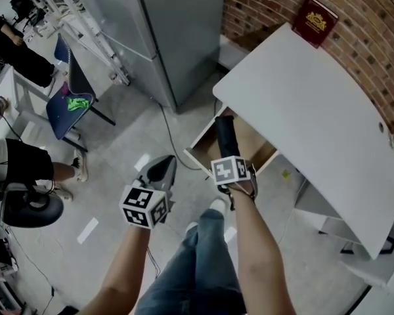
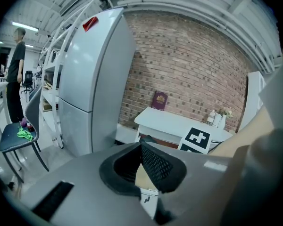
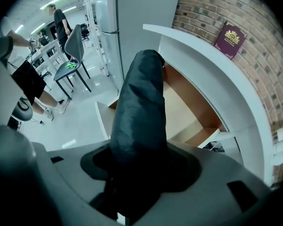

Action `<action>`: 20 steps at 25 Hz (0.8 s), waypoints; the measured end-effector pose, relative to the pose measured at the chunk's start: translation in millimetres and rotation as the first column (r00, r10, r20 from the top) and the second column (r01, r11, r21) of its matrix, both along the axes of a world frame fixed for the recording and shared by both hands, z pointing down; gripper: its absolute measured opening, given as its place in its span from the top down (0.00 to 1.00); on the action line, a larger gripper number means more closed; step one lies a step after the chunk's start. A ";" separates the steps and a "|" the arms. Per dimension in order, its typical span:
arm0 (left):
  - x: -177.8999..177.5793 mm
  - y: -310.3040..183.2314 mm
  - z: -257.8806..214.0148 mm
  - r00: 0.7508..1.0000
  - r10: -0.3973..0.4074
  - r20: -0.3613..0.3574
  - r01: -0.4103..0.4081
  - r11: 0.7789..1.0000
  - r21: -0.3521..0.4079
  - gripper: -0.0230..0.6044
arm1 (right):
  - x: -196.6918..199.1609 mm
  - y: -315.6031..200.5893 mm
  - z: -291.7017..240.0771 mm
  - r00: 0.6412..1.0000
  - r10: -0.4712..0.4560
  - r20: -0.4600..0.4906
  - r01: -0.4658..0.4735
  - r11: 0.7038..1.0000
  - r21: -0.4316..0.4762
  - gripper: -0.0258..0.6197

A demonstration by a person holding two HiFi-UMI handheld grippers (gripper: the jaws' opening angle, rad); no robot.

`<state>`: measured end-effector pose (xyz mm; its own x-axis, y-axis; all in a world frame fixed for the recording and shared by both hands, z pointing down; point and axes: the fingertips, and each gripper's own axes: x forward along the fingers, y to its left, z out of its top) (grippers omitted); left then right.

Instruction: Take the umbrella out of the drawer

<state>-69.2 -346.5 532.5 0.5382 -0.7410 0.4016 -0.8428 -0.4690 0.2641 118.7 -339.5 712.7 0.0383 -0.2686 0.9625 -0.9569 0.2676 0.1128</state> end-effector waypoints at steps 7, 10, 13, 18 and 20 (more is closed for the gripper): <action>-1.0 11.7 -36.6 1.000 0.013 -0.008 -0.013 0.999 0.041 0.97 | -7.4 18.5 -49.3 0.999 -0.010 0.036 0.008 0.998 0.069 0.58; -3.6 16.5 -51.1 1.000 0.018 -0.006 -0.018 0.998 0.058 0.97 | -10.6 25.7 -70.5 0.998 -0.009 0.054 0.003 0.995 0.104 0.58; -3.3 23.6 -65.6 1.000 0.023 -0.013 -0.022 0.997 0.071 0.97 | -9.3 37.5 -91.8 0.998 0.002 0.066 -0.010 0.992 0.129 0.58; -2.3 31.1 -87.7 0.999 0.040 -0.014 -0.038 0.993 0.108 0.97 | -14.5 47.8 -129.0 0.996 -0.005 0.090 -0.013 0.980 0.199 0.58; 1.8 36.1 -95.7 0.998 0.054 -0.014 -0.052 0.991 0.122 0.97 | -13.9 52.9 -144.7 0.996 -0.016 0.091 -0.006 0.974 0.228 0.58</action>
